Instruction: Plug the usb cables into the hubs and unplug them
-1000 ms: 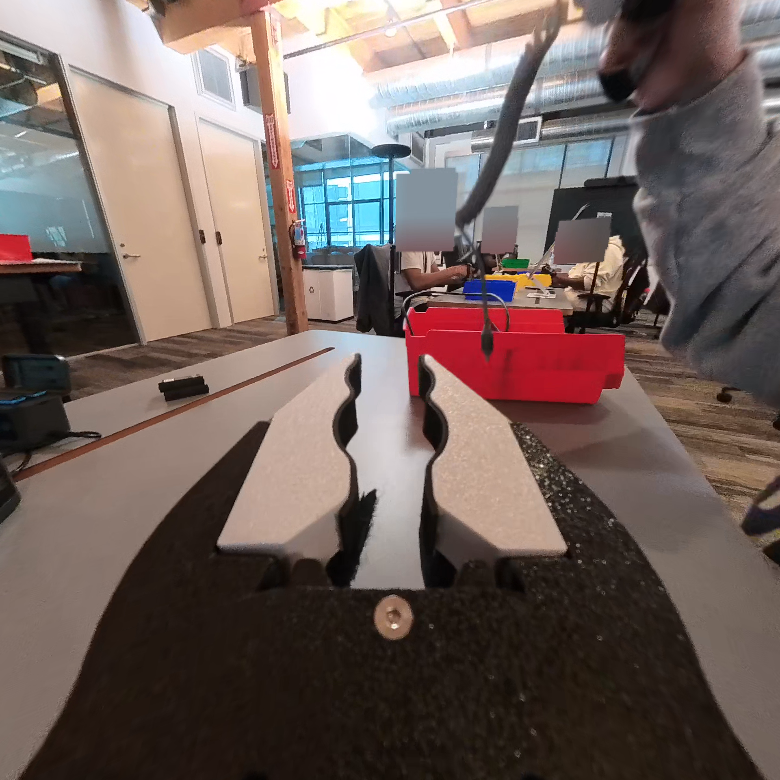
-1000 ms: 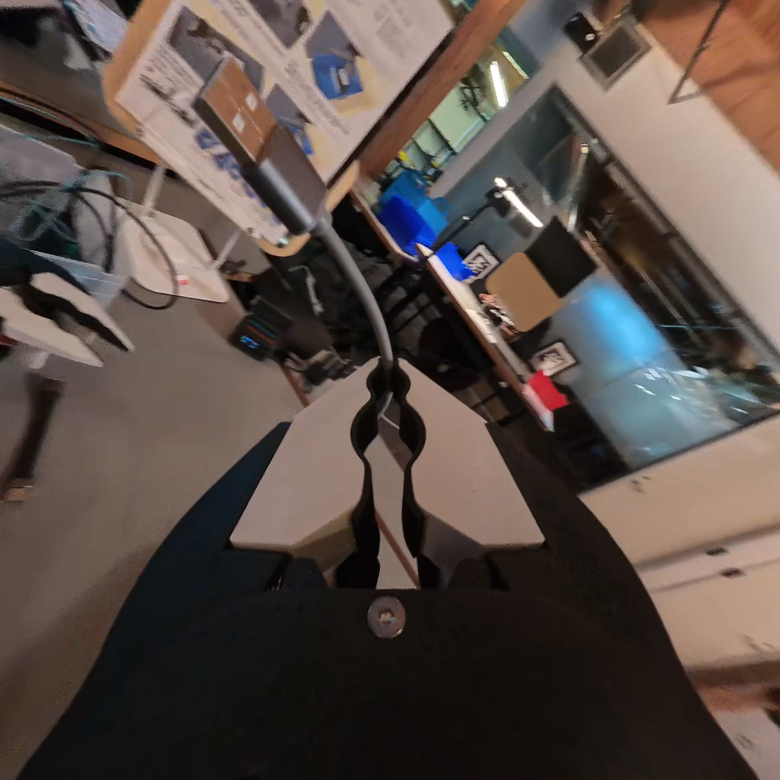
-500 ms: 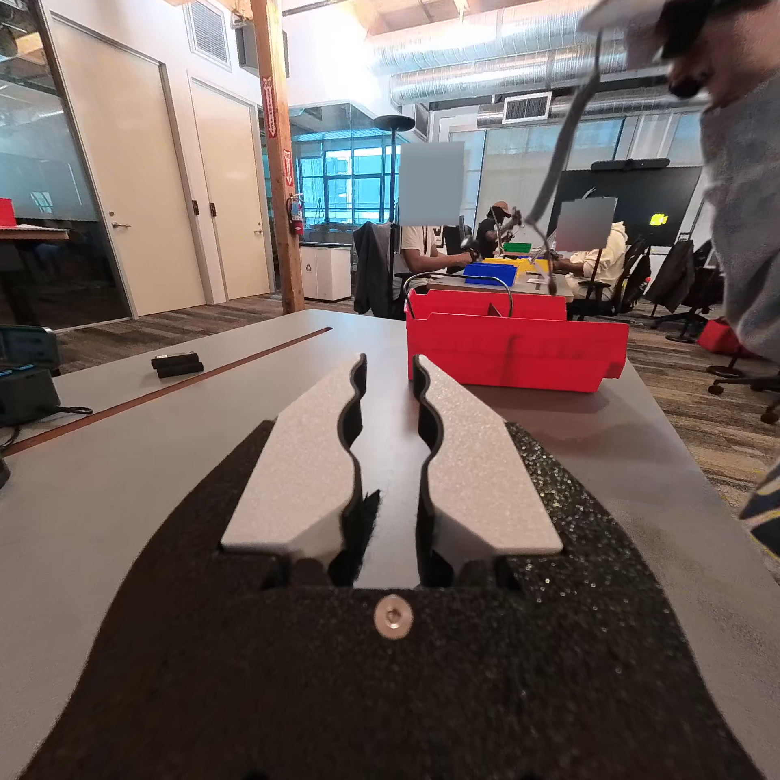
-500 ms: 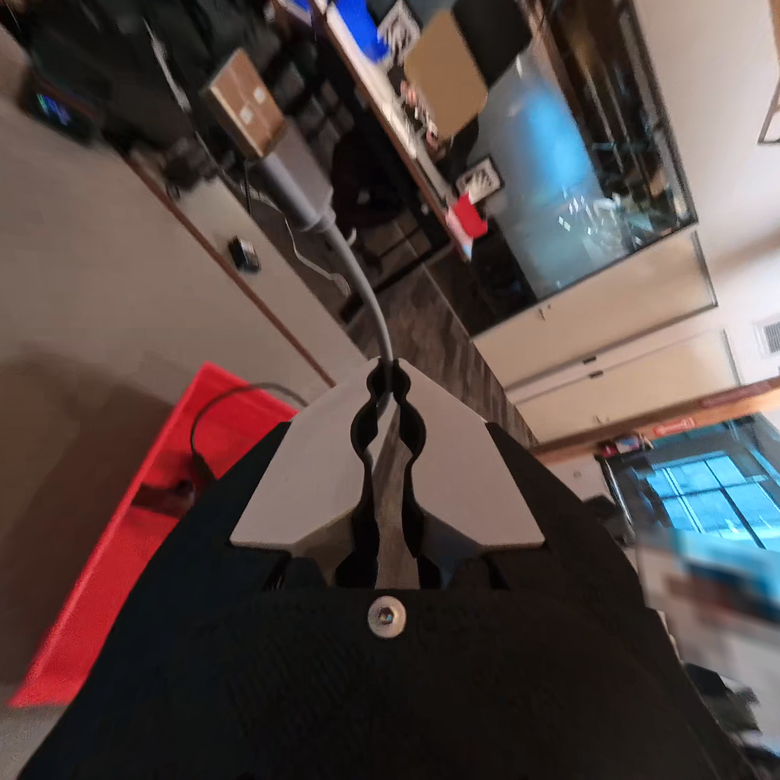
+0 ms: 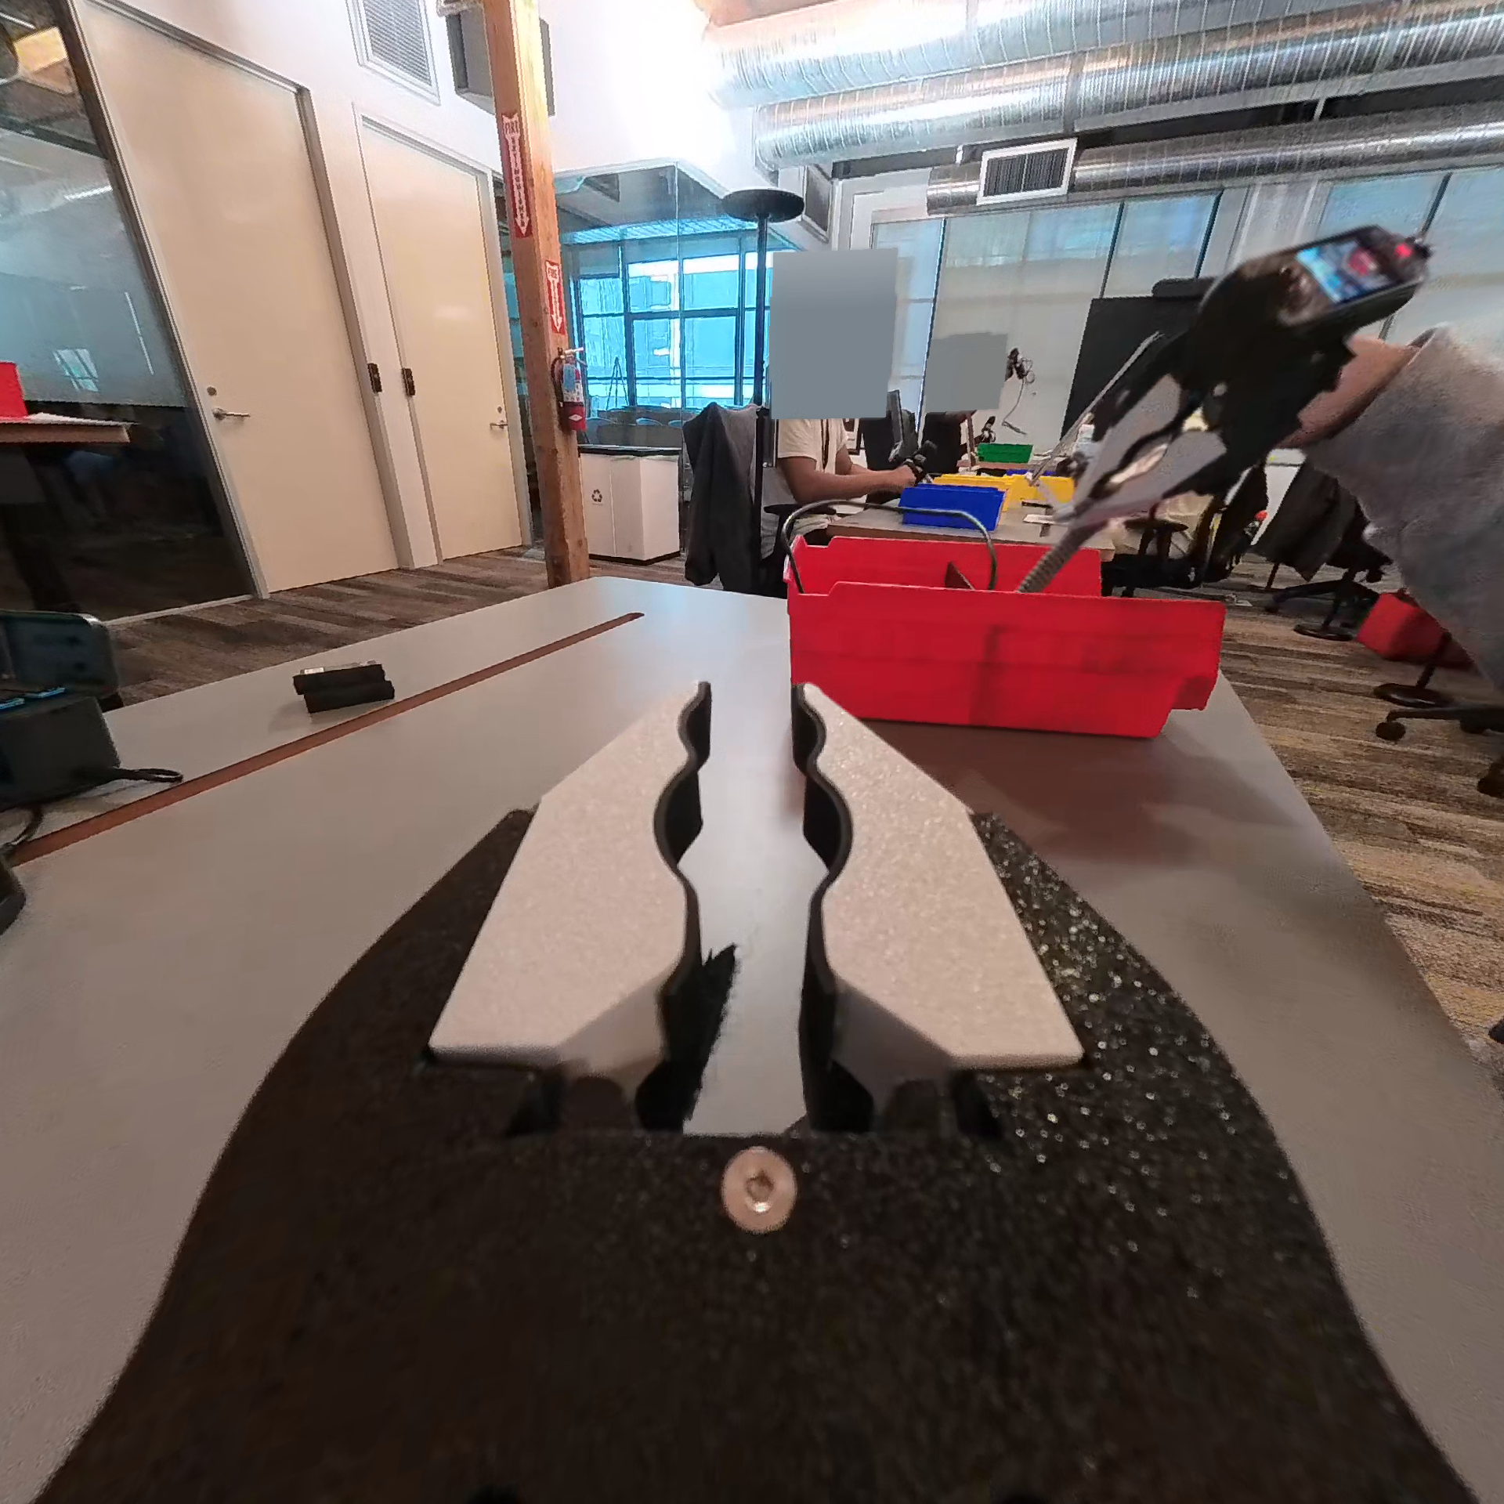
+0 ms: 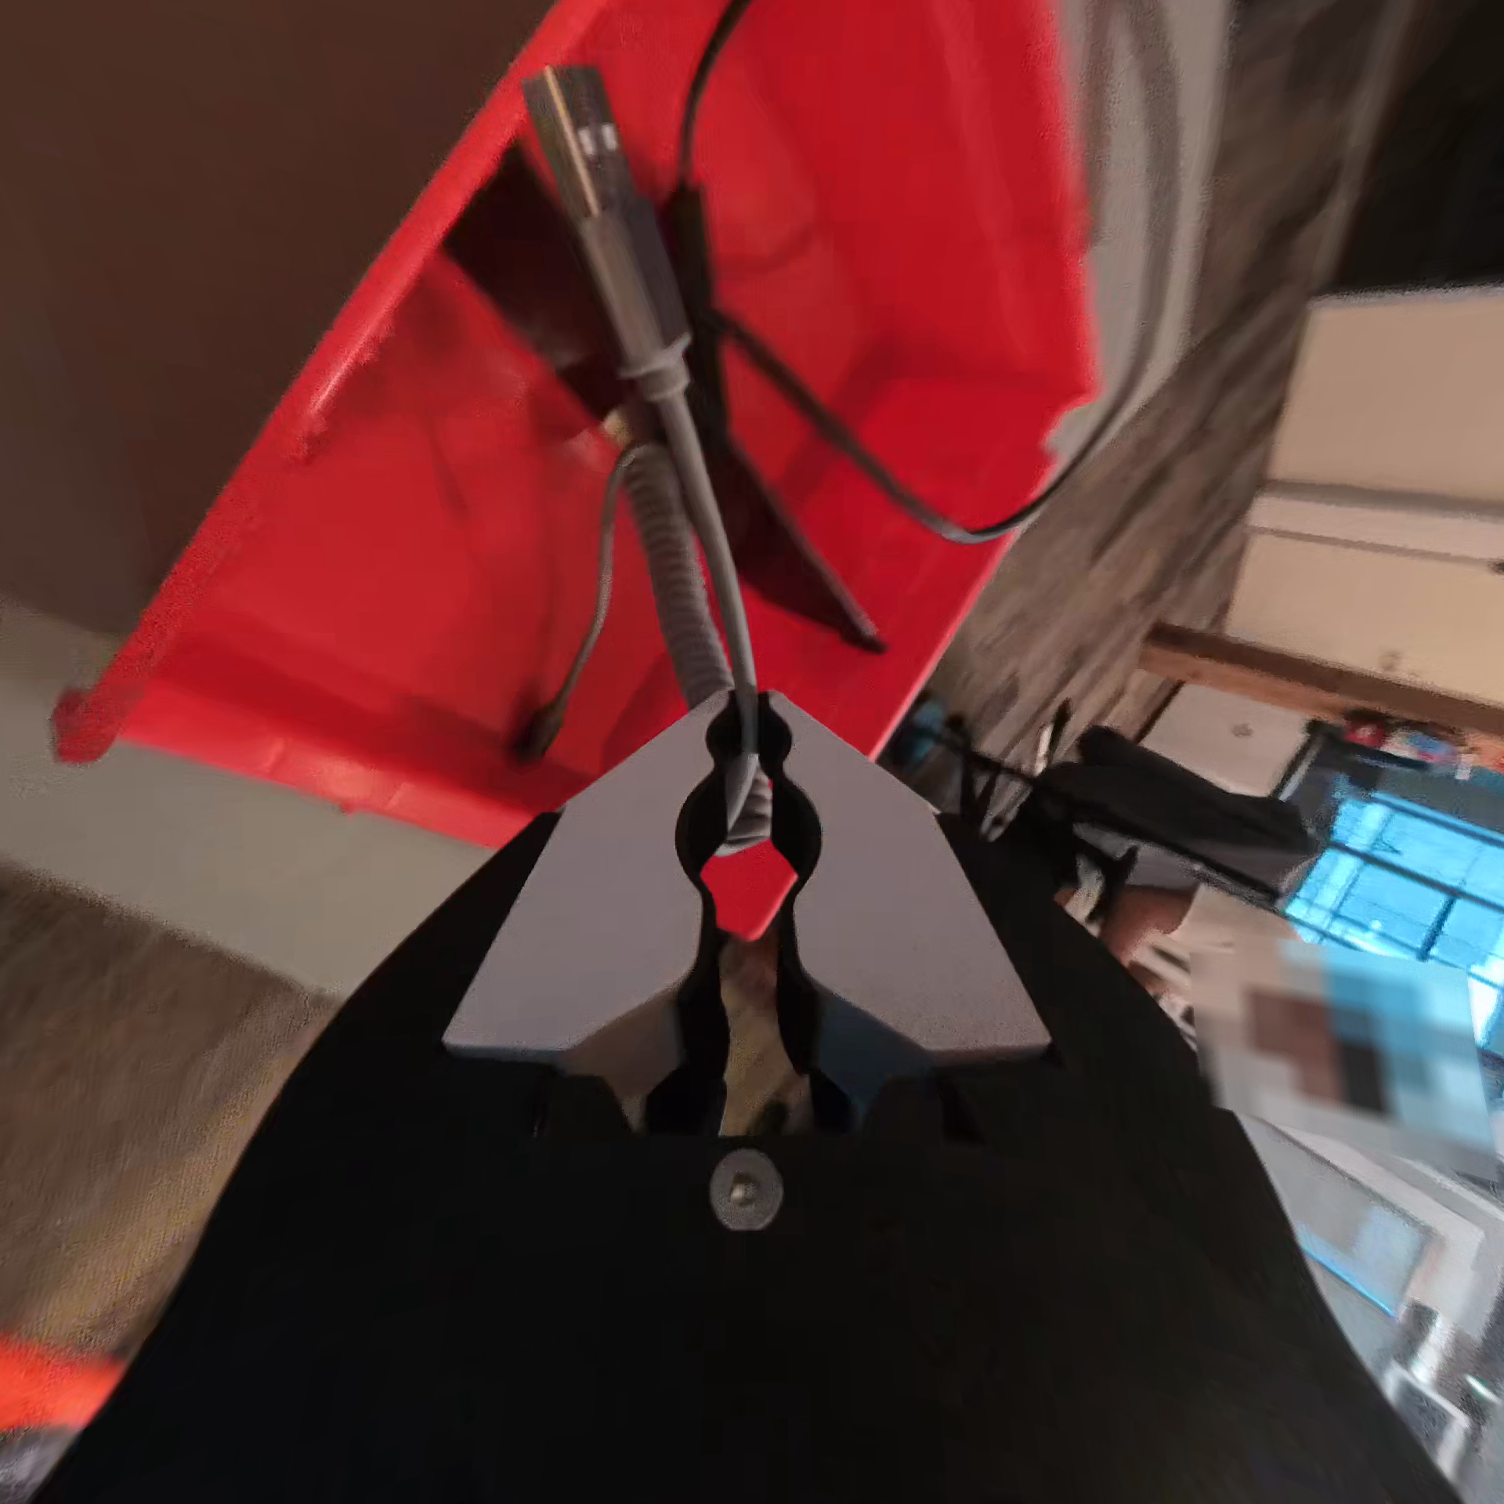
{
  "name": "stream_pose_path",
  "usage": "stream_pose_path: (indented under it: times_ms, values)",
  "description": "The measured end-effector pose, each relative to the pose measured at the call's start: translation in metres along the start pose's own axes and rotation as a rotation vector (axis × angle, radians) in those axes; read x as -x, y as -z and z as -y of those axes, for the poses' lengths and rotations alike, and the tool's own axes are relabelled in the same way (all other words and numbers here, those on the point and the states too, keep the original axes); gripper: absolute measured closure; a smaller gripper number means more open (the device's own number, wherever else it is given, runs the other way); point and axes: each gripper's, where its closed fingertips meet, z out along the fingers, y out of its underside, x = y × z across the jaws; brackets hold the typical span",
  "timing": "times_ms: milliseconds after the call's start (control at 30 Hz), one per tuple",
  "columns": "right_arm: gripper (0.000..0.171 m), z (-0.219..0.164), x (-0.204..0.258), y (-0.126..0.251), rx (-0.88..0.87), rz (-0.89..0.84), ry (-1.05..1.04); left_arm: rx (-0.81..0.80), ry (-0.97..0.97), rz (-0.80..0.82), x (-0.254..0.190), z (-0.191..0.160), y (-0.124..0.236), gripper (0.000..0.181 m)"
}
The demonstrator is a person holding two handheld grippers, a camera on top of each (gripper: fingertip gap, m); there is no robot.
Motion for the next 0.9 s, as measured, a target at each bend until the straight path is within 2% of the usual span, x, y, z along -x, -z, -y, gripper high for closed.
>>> stream_pose_path:
  times_ms: [33, 67, 100, 133, 200, 267, 333, 400, 467, 533, 633, 700, 800, 900]
  values:
    - [0.169, -0.008, 0.010, -0.004, 0.068, 0.053, 0.015, 0.002, 0.000, 0.001, 0.000, -0.001, 0.000, 0.164]
    - [0.160, -0.018, 0.020, -0.006, 0.143, 0.110, 0.003, 0.004, 0.000, 0.002, 0.001, -0.001, 0.000, 0.164]
    - [0.142, -0.027, 0.026, -0.006, 0.211, 0.157, -0.034, 0.005, -0.001, 0.003, 0.001, -0.001, 0.000, 0.164]
    - [0.132, -0.034, 0.026, -0.004, 0.263, 0.169, -0.082, 0.005, -0.001, 0.003, 0.001, -0.001, 0.000, 0.164]
    - [0.126, -0.040, 0.016, 0.009, 0.312, 0.132, -0.187, 0.005, -0.005, 0.006, 0.001, -0.001, 0.000, 0.164]
    - [0.122, -0.033, -0.007, 0.030, 0.280, 0.001, -0.260, 0.007, -0.009, 0.014, 0.002, -0.002, 0.000, 0.164]
    - [0.122, 0.004, -0.027, 0.053, 0.103, -0.128, -0.296, 0.007, -0.012, 0.022, 0.003, -0.002, 0.000, 0.164]
    - [0.124, 0.079, -0.020, 0.071, -0.229, -0.111, -0.326, 0.005, -0.018, 0.036, 0.006, -0.001, 0.001, 0.164]
    - [0.123, 0.171, 0.027, 0.087, -0.594, 0.095, -0.294, -0.001, -0.027, 0.053, 0.007, 0.000, 0.002, 0.164]
    - [0.122, 0.239, 0.090, 0.088, -0.787, 0.334, -0.240, -0.010, -0.044, 0.071, 0.009, 0.002, 0.003, 0.164]
    - [0.120, 0.297, 0.162, 0.052, -0.800, 0.538, -0.236, -0.013, -0.077, 0.094, 0.011, 0.004, 0.005, 0.164]
    - [0.120, 0.320, 0.188, 0.028, -0.776, 0.598, -0.280, -0.006, -0.108, 0.112, 0.012, 0.004, 0.006, 0.164]
    - [0.125, 0.340, 0.208, 0.008, -0.747, 0.696, -0.376, -0.008, -0.143, 0.133, 0.013, 0.006, 0.008, 0.165]
    - [0.136, 0.348, 0.206, 0.002, -0.742, 0.710, -0.430, -0.024, -0.149, 0.147, 0.014, 0.010, 0.009, 0.166]
